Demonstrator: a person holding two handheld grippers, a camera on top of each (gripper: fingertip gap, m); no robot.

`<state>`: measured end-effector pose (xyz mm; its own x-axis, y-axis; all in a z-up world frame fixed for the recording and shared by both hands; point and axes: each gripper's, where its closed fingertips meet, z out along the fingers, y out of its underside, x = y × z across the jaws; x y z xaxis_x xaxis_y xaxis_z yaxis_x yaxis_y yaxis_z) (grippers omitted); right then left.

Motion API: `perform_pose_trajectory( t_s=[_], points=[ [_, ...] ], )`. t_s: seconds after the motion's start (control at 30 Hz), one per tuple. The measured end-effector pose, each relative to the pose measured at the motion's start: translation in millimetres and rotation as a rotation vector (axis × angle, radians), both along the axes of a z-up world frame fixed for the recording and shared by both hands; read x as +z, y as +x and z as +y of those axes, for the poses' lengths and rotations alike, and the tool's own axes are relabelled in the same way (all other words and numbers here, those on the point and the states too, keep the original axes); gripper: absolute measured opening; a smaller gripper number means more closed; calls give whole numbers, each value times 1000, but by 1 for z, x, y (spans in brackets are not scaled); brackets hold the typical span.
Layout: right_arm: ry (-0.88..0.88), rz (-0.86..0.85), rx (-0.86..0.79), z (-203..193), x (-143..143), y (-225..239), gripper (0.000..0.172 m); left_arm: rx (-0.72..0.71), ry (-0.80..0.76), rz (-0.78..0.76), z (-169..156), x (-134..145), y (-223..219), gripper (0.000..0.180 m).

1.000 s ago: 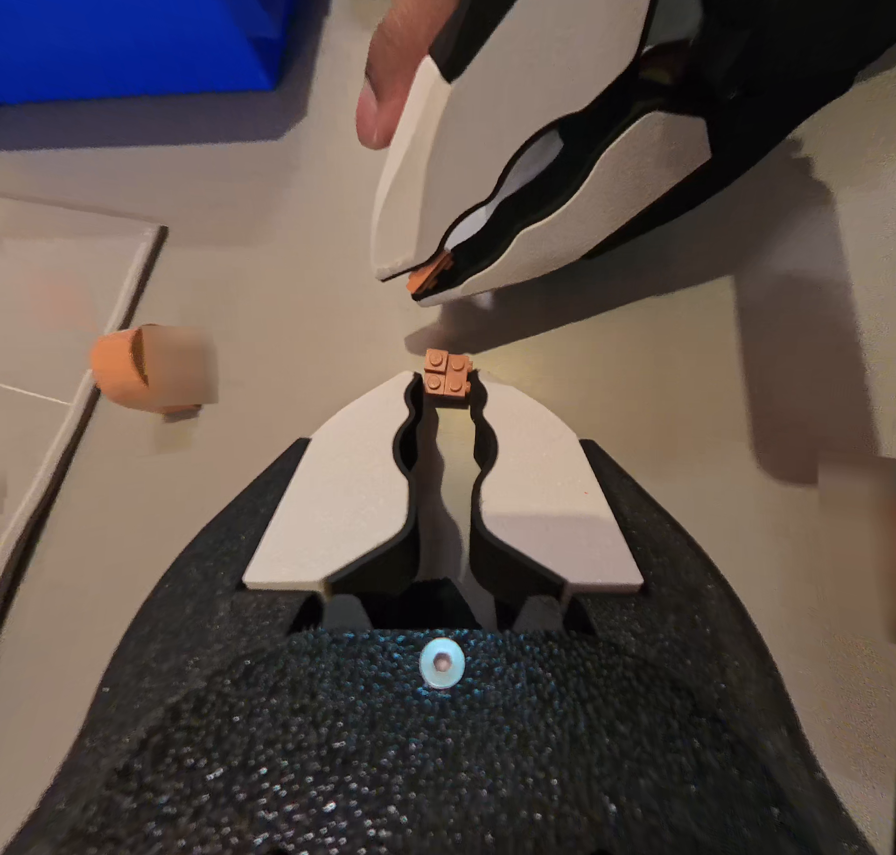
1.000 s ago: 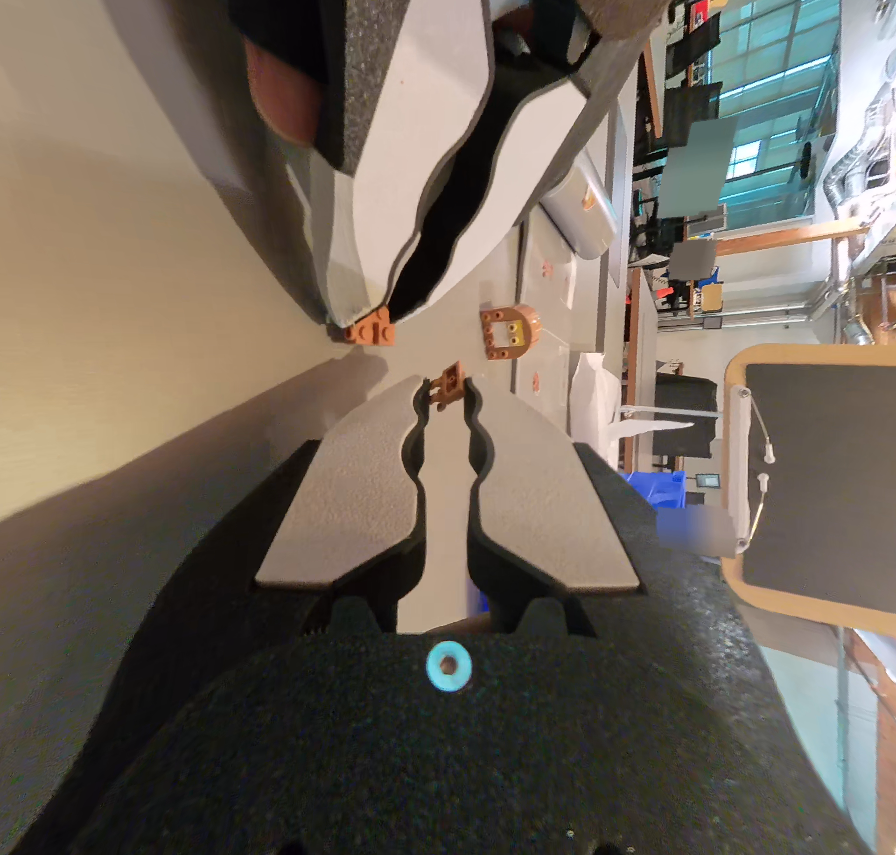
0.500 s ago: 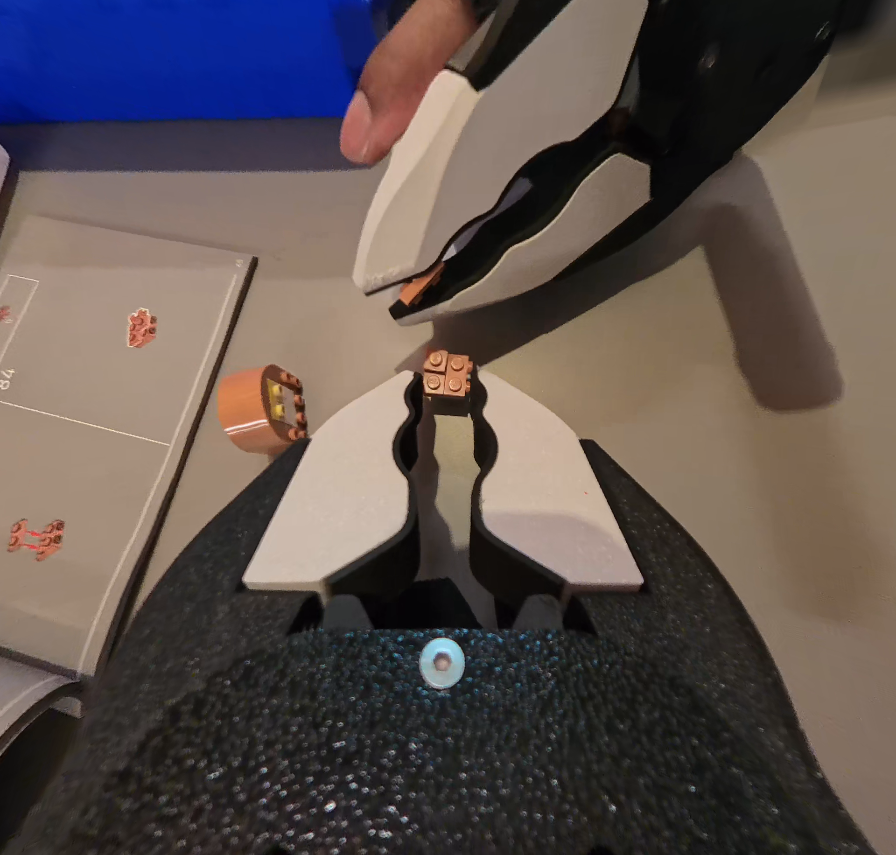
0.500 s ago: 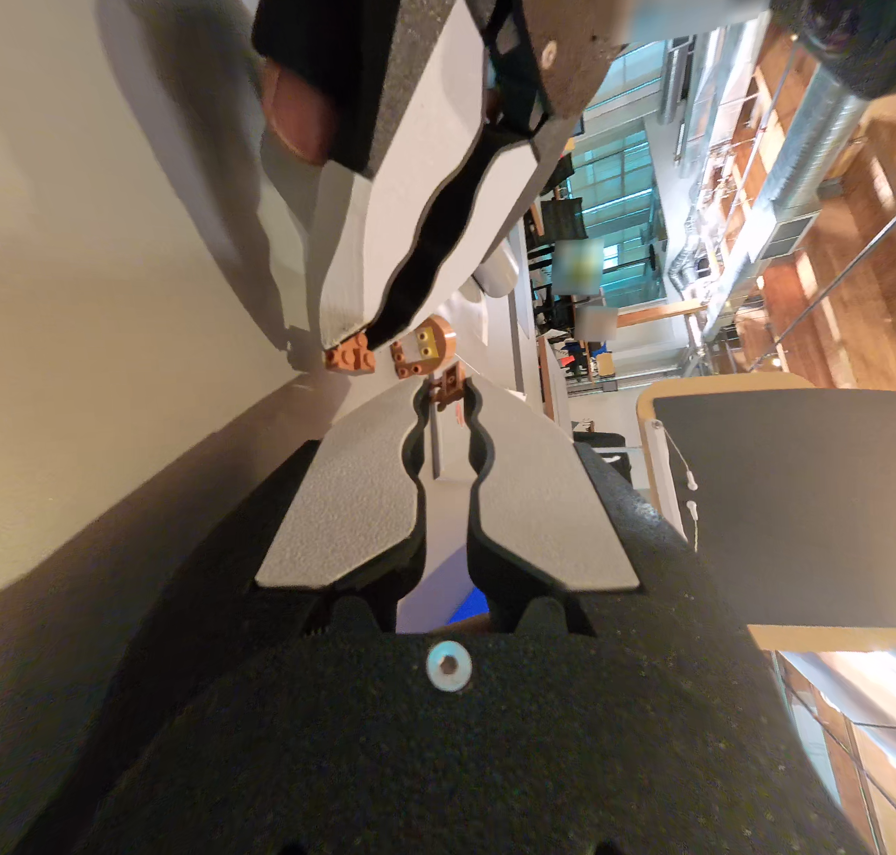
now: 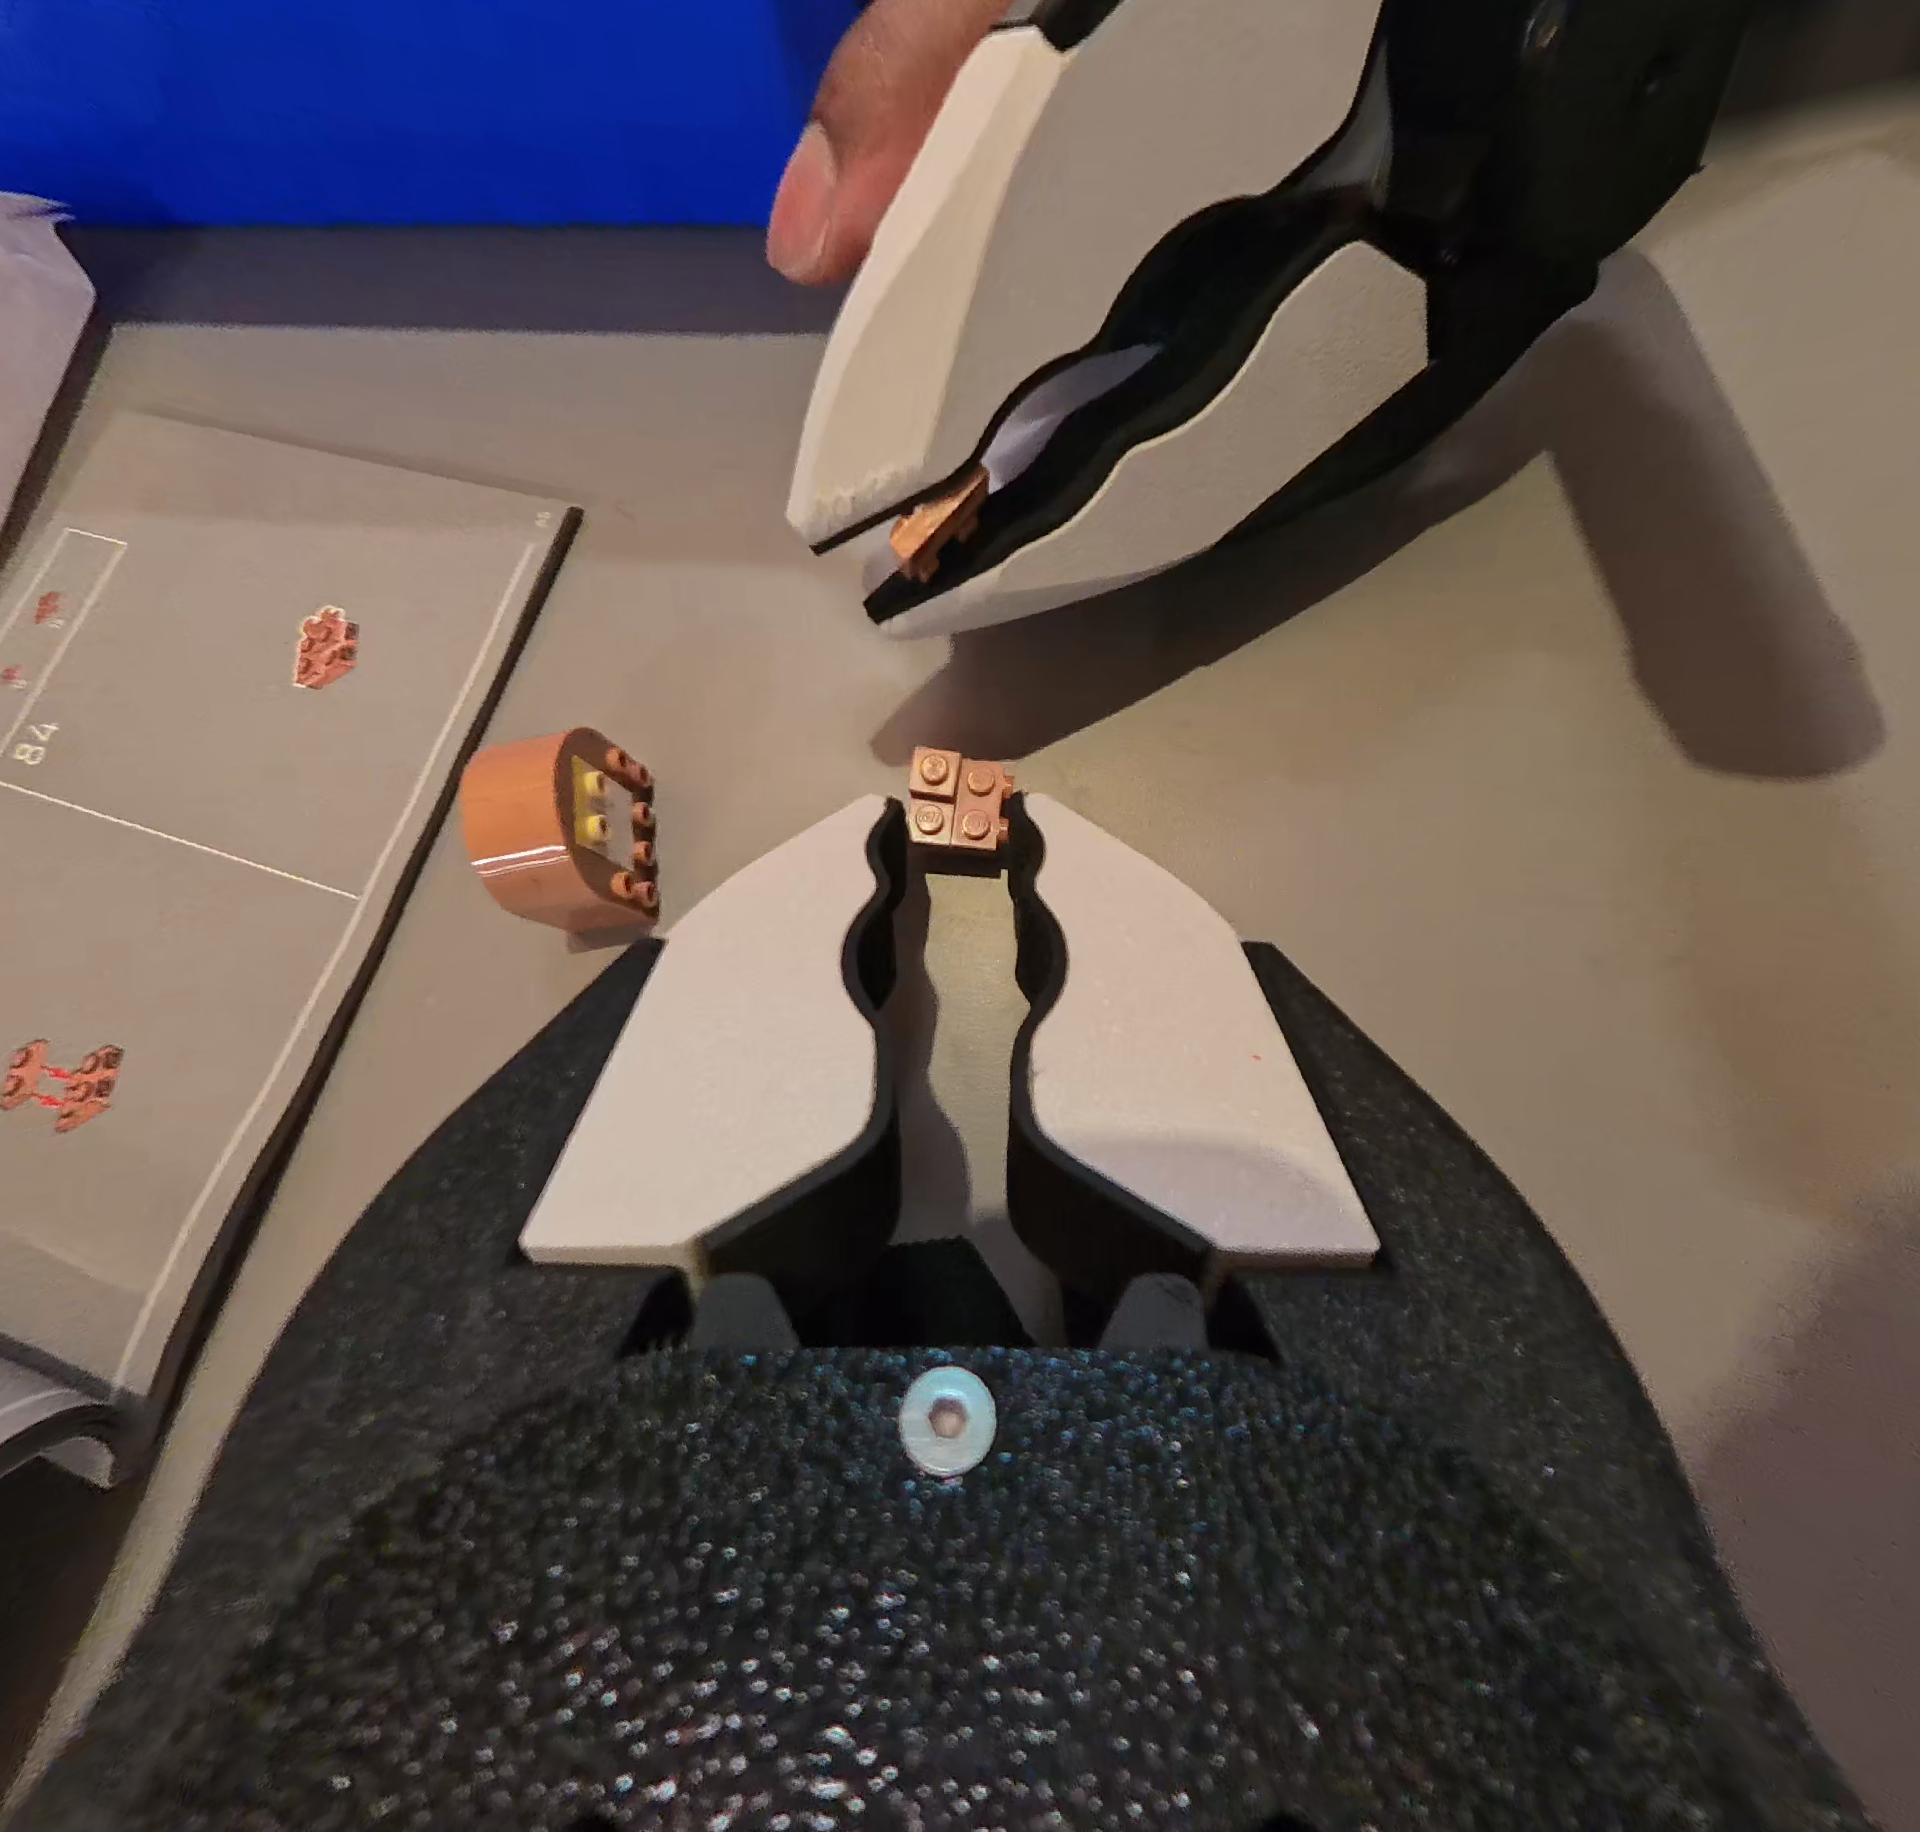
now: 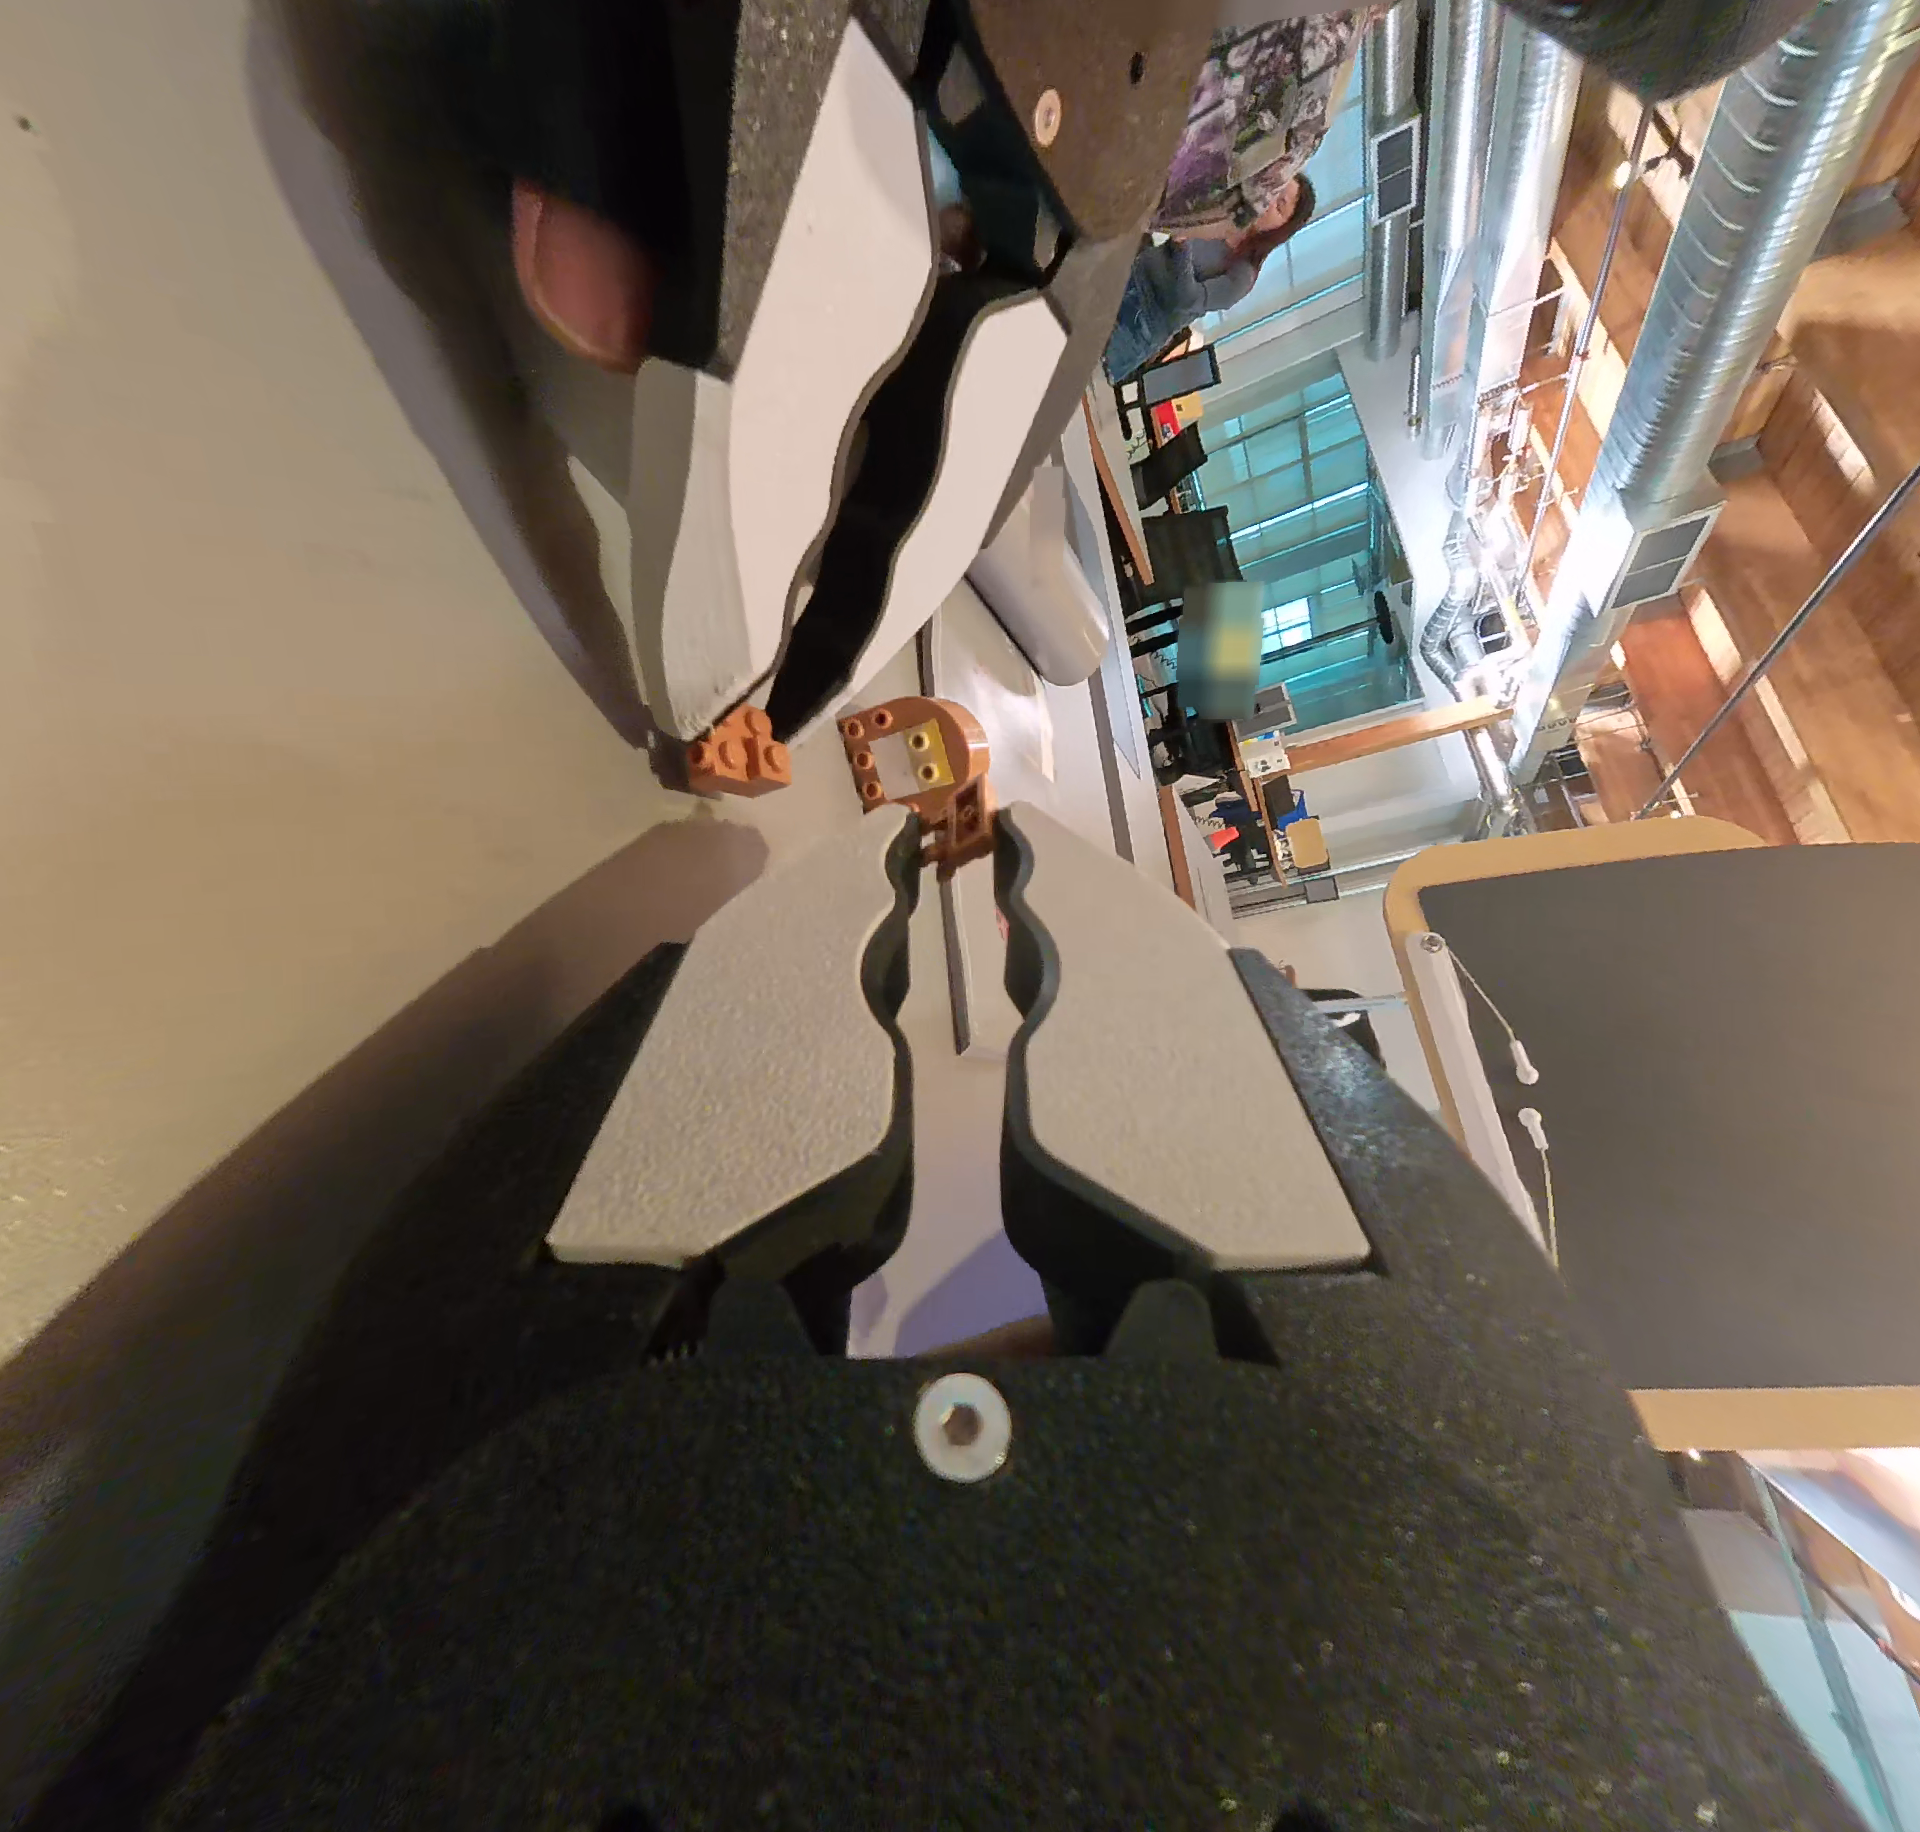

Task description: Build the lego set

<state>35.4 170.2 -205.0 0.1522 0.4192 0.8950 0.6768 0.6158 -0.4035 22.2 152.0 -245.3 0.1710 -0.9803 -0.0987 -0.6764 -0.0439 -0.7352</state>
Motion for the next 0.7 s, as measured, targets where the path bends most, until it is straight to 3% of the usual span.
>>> perform_pose_trajectory(
  t_s=[0.7],
  points=[
    [0,-94,9,-11,-13,-3,13,18,28,-33,-2,5,0,18]
  ],
)
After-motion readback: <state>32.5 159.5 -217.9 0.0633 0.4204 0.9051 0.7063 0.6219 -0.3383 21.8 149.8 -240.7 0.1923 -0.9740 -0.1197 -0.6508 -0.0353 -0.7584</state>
